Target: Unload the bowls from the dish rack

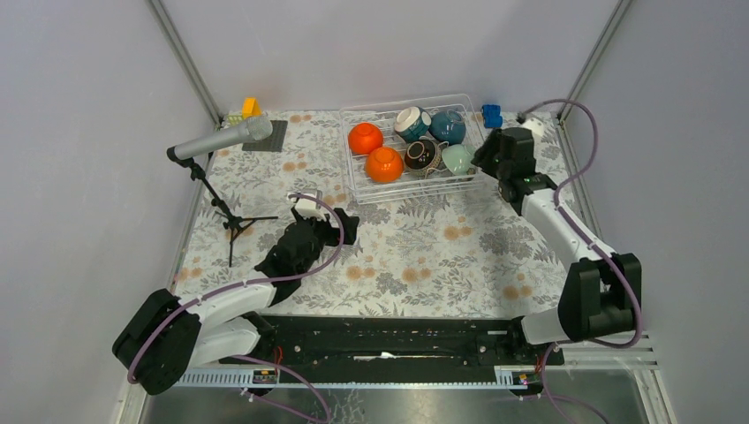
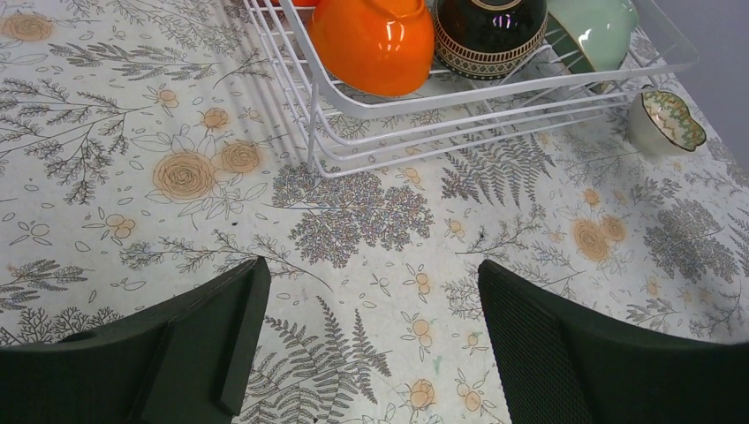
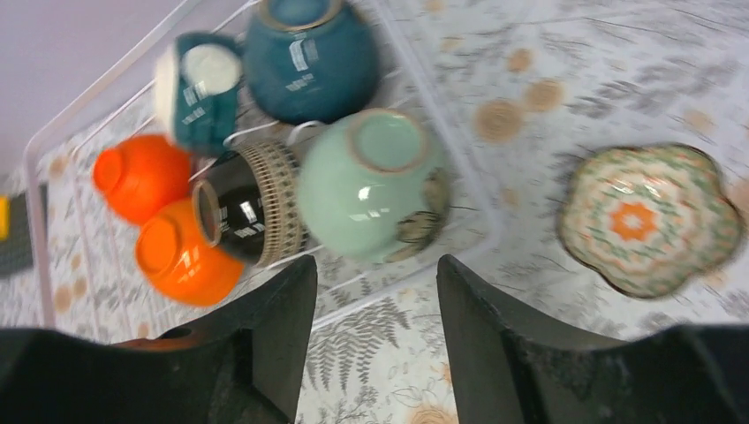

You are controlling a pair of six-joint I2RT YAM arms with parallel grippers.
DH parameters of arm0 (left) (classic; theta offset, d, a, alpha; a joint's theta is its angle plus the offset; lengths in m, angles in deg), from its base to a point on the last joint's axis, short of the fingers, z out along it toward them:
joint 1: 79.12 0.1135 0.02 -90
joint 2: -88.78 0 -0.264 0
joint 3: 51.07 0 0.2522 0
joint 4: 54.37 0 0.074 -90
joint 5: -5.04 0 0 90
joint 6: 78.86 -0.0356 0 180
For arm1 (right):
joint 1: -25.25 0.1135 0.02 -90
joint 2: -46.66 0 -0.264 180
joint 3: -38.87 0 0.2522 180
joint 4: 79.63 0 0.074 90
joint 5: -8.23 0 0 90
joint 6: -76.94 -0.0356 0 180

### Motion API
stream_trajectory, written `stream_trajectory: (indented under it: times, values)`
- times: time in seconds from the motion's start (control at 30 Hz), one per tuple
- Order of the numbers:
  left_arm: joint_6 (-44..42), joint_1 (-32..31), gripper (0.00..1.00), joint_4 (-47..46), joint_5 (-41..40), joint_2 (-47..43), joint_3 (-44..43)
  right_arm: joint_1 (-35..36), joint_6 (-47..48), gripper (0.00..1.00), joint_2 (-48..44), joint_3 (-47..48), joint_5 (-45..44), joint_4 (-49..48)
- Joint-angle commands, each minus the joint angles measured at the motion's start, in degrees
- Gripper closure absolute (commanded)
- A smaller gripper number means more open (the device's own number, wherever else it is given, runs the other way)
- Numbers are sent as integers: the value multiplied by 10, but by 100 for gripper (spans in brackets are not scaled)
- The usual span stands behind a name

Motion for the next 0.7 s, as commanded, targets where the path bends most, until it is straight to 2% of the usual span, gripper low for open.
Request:
stream_trajectory:
  times: [0.0,0.03,0.07,0.2,0.43,0.5,0.57,0.67]
  values:
    - [-10,-1,7,-36,-9,-12,2,56,79,40,51,75,67,-41]
    - [-10,-2,7,-37,-9,-14,3,72,134,33,65,93,119,-21]
    - [-11,-2,7,-38,-9,-16,4,86,156,28,78,107,113,-5]
    - [-12,-2,7,-42,-12,-17,7,114,182,1,122,159,29,50]
    - [-12,-2,7,-44,-17,-13,7,117,253,0,213,283,-48,174]
    - [-13,-2,7,-44,-17,-13,7,123,319,0,226,283,-86,175]
    - [-14,-1,7,-44,-20,-13,7,128,375,0,236,276,-86,174]
    - [-15,-2,7,-43,-22,-11,7,132,400,0,260,294,-92,201]
